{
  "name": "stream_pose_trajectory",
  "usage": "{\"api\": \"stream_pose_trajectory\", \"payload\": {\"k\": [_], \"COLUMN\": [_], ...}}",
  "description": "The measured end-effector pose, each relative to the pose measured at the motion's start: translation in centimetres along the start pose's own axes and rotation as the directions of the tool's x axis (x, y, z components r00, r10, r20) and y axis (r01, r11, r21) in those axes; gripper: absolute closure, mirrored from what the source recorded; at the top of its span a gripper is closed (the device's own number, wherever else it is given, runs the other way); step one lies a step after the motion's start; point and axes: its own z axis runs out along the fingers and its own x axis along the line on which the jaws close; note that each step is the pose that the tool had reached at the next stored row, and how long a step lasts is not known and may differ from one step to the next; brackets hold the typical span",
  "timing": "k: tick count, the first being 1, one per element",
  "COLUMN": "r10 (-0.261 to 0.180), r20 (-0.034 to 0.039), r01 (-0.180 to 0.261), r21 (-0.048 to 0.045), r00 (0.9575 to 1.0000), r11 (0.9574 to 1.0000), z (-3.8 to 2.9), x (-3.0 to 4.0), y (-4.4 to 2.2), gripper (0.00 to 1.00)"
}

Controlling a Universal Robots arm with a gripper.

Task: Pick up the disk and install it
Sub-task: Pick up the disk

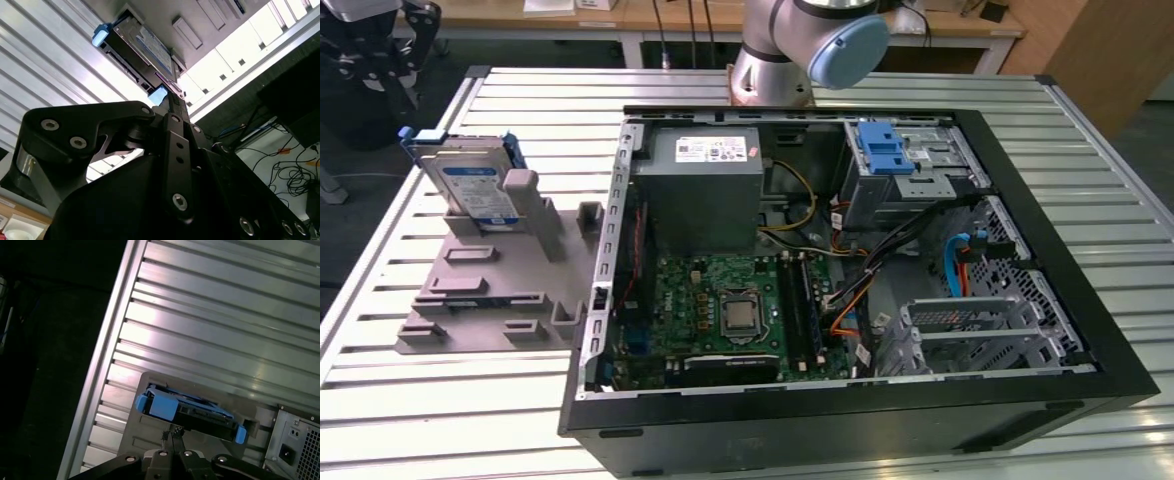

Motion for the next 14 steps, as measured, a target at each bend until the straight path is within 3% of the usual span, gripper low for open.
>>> {"api": "stream_pose_trajectory", "payload": {"k": [14], "r10": [-0.054], "r20": [-0.0016], "r01": [0.054], "r21": [0.0007], "r00": [0.9986], "r11": [0.9986], "z": [0.08], "x": [0.00], "y": [0.00], "gripper": [0.89]}}
